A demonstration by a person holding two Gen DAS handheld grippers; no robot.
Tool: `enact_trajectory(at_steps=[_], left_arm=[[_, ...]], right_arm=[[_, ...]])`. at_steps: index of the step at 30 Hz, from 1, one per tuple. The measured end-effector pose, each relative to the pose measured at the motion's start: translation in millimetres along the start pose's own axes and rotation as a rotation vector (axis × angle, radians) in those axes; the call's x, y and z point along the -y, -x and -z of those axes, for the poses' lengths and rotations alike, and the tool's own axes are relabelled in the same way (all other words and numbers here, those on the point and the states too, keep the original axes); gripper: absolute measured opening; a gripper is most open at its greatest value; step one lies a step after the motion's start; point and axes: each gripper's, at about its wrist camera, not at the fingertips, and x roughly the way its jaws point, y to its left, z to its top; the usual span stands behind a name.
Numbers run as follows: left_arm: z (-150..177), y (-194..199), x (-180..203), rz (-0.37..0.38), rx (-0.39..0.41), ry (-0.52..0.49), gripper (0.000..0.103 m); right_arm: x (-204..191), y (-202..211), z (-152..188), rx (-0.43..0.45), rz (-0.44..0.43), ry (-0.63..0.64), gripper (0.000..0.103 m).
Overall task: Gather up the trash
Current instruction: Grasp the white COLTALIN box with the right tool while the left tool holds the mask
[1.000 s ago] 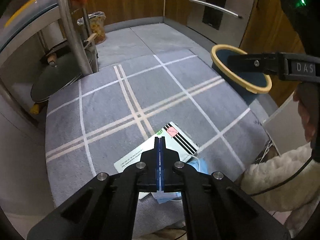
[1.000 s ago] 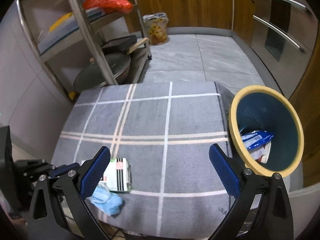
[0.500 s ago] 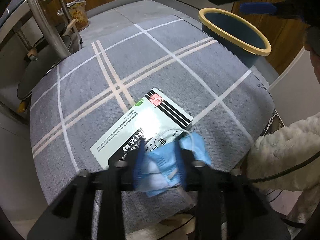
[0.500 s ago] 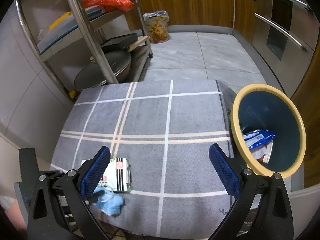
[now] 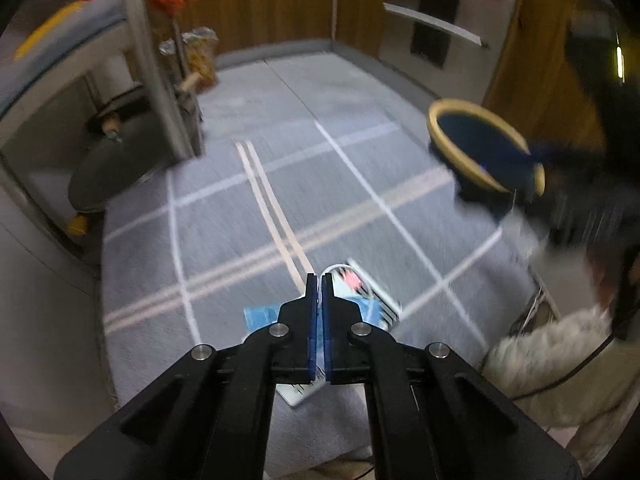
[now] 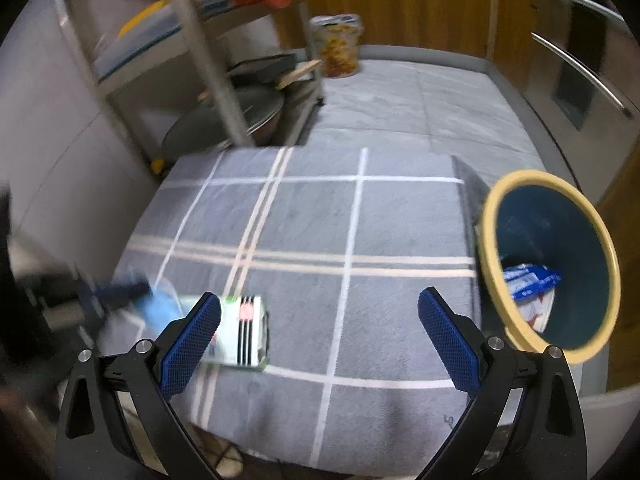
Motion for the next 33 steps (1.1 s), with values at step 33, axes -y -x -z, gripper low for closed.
enact_trajectory(at_steps=[33], left_arm=[[-117, 19, -55, 0.073, 0.120, 0.097, 0.002]], right_arm=[[-121, -122, 30, -0.209, -0.402, 0.976, 0.098]])
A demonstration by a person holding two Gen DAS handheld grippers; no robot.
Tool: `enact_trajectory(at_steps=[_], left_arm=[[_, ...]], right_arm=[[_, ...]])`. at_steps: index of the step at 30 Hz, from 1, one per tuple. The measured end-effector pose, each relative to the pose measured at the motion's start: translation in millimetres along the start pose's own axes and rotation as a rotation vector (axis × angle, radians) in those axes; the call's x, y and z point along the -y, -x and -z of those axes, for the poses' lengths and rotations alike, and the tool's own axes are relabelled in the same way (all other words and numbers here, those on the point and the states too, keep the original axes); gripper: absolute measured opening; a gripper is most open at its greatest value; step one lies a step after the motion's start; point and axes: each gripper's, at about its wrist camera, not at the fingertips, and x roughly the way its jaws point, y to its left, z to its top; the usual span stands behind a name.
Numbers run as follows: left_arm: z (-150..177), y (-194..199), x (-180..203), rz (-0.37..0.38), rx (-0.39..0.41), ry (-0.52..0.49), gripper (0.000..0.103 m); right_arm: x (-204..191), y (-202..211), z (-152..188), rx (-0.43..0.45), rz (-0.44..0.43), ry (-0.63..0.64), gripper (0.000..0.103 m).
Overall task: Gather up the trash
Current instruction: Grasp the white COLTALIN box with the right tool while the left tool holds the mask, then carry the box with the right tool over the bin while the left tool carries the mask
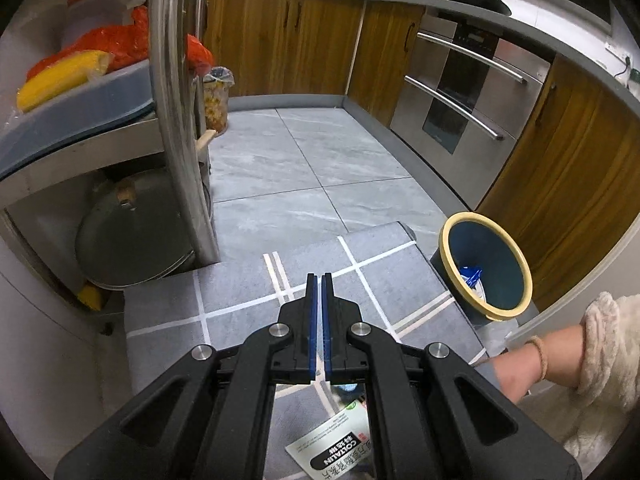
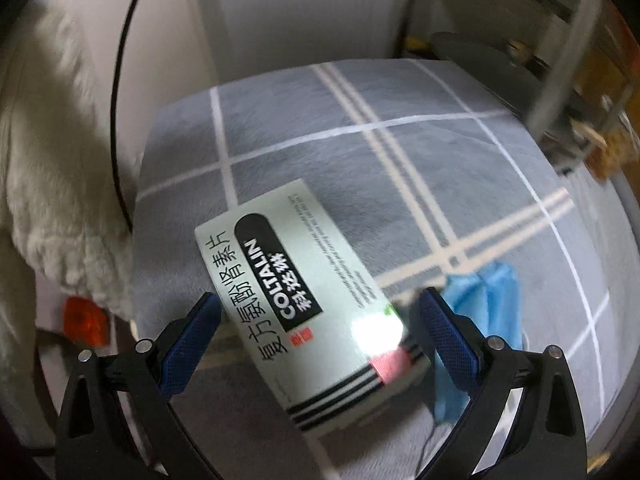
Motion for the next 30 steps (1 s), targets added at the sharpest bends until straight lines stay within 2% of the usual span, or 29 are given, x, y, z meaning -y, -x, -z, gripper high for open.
enact_trajectory(at_steps=[3, 5, 7, 13, 16, 20, 24, 26, 28, 30], left_arm=[[-6, -1, 1, 0.017, 0.008, -0.006, 0.002], [-9, -2, 4, 0.032, 0.015, -0.011, 0.002], [-10, -3, 4, 0.039, 0.014, -0.010, 0.002], [-15, -8, 1, 0.054, 0.011, -0.004, 0.002], [-16, -14, -2, 0.063, 0.001, 0.011, 0.002], [-13, -25, -3, 0.056, -0.028, 0.005, 0.002], [-9, -40, -3, 0.062, -0.068, 0.006, 0.002], [-5, -48, 1, 0.072, -0.091, 0.005, 0.008], [2, -61, 8, 0.088, -0.137, -0.001, 0.030], [14, -78, 21, 0.098, -0.185, -0.032, 0.035]], right_arm=[[-4, -8, -1, -0.025, 0.007, 0.040, 0.095], [-2, -7, -2, -0.007, -0.016, 0.031, 0.084], [-1, -6, -3, -0.005, -0.004, 0.029, 0.081], [15, 22, -8, 0.030, -0.015, -0.059, 0.078], [26, 50, -8, 0.048, 0.027, -0.108, 0.078], [51, 90, 8, 0.033, 0.141, -0.261, 0.077], [98, 140, 42, 0.069, 0.275, -0.541, 0.077], [108, 165, 51, 0.107, 0.343, -0.643, 0.077], [111, 191, 60, 0.162, 0.390, -0.748, 0.077], [106, 214, 67, 0.216, 0.440, -0.813, 0.077]])
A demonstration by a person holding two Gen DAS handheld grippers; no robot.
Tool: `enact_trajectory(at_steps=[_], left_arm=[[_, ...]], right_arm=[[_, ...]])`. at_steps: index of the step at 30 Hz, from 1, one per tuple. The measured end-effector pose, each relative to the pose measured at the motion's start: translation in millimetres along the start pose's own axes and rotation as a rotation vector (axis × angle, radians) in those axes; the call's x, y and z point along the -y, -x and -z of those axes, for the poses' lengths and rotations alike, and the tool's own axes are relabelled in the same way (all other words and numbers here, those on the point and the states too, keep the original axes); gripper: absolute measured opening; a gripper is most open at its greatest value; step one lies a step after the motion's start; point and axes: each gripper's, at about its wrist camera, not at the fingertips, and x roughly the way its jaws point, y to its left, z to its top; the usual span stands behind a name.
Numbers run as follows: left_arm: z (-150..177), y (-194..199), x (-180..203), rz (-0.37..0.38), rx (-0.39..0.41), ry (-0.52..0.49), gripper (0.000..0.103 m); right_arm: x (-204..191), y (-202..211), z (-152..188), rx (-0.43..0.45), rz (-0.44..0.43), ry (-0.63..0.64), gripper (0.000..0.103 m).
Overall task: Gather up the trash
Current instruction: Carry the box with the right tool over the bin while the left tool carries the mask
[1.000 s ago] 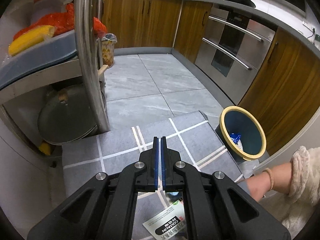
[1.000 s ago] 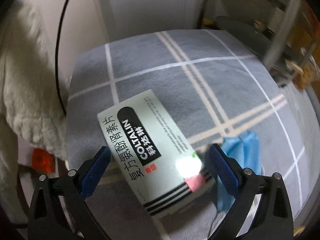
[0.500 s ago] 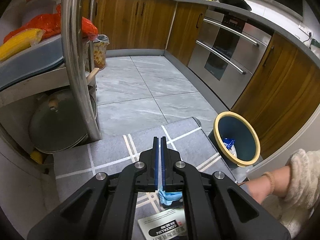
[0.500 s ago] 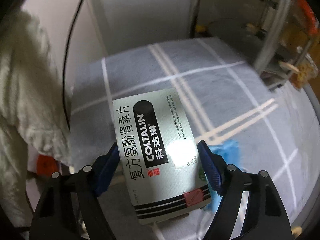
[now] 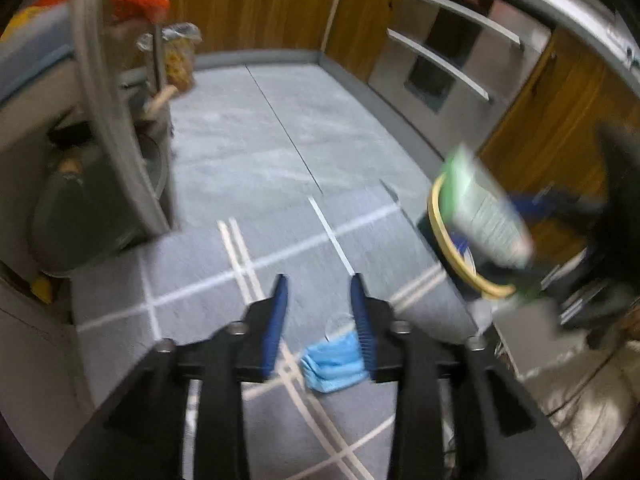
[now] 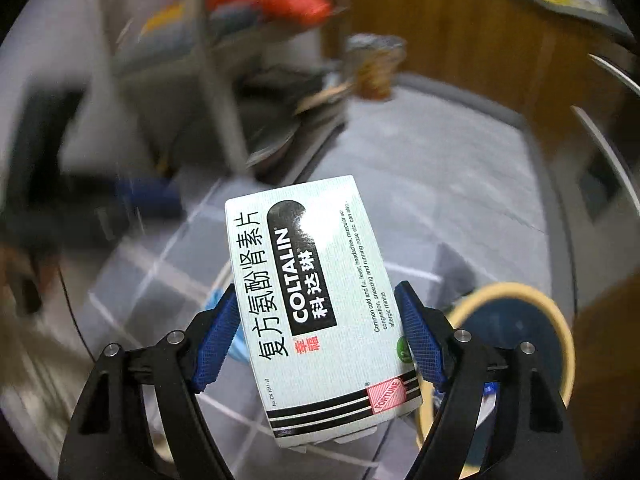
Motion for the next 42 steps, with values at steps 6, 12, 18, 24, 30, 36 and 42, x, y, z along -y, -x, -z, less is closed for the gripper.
enact_trajectory(at_steps=[6, 12, 18, 24, 30, 36, 42], left_arm=[[28, -60, 18, -0.021, -0.160, -0.033, 0.053], [49, -94, 19, -0.030, -0.248, -0.017, 0.058], [57, -111, 19, -0.070, -0.294, -0.023, 0.053], [62, -125, 21, -0.122, -0.332, -0.063, 0.032], [59, -128, 33, -0.132, -0.308, -0.094, 0.010], [33, -104, 66, -0.080, -0.188, -0.123, 0.007], [-14, -73, 131, 0.022, -0.013, -0.203, 0.007]], right_arm=[[22, 53, 20, 0.116, 0.069, -0.213, 0.078], [41, 48, 32, 0.109, 0.102, -0.244, 0.078], [50, 27, 35, 0.045, 0.145, -0.227, 0.078], [67, 39, 41, 0.065, 0.145, -0.265, 0.078], [88, 41, 45, 0.069, 0.159, -0.307, 0.078], [115, 54, 54, 0.099, 0.180, -0.394, 0.078], [152, 59, 68, 0.093, 0.261, -0.462, 0.078]])
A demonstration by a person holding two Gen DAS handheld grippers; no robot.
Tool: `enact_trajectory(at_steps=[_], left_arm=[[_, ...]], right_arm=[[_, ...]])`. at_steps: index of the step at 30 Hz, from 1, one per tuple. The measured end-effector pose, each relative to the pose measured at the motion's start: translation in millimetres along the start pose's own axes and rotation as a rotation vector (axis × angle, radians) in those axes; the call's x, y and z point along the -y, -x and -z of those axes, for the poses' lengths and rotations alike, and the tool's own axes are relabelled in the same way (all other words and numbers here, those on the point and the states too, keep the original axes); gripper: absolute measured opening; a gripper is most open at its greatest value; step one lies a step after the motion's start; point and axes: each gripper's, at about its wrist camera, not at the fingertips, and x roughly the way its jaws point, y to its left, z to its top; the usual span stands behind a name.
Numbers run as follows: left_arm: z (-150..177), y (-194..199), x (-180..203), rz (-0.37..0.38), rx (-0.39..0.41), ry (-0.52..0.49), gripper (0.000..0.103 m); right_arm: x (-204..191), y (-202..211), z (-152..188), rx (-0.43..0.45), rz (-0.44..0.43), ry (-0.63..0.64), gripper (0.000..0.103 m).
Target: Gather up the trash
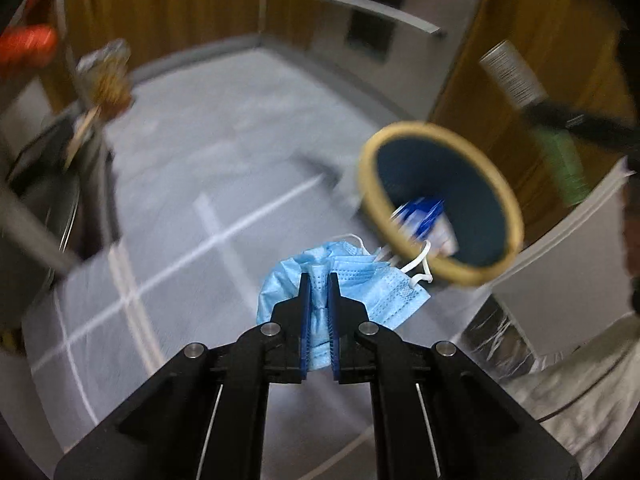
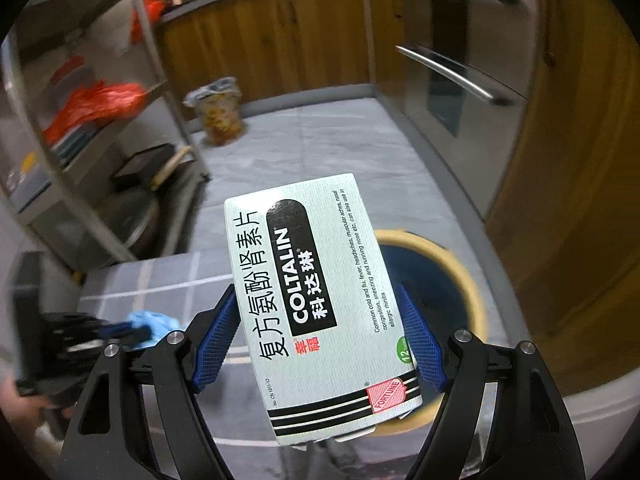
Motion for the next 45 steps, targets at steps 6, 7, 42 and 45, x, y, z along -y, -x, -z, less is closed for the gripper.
enact_trajectory(at_steps=[6, 7, 42, 45], left_arm=[[-44, -25, 62, 0.061, 0.045, -0.102, 0.007], [-49, -32, 70, 0.064, 0.046, -0.122, 0.007], [7, 69, 113, -0.052, 0.169, -0.029, 0.070], [23, 104, 124, -0.079, 0.227, -0.038, 0.087]], right_arm=[[43, -31, 6, -0.096, 0.077, -0.093, 0.078], [48, -36, 8, -0.110, 0.089, -0.103, 0.078], [49, 67, 69, 0.015, 0.018, -0.129, 0.088], [40, 96, 85, 0.071, 0.038, -0.099, 0.093]])
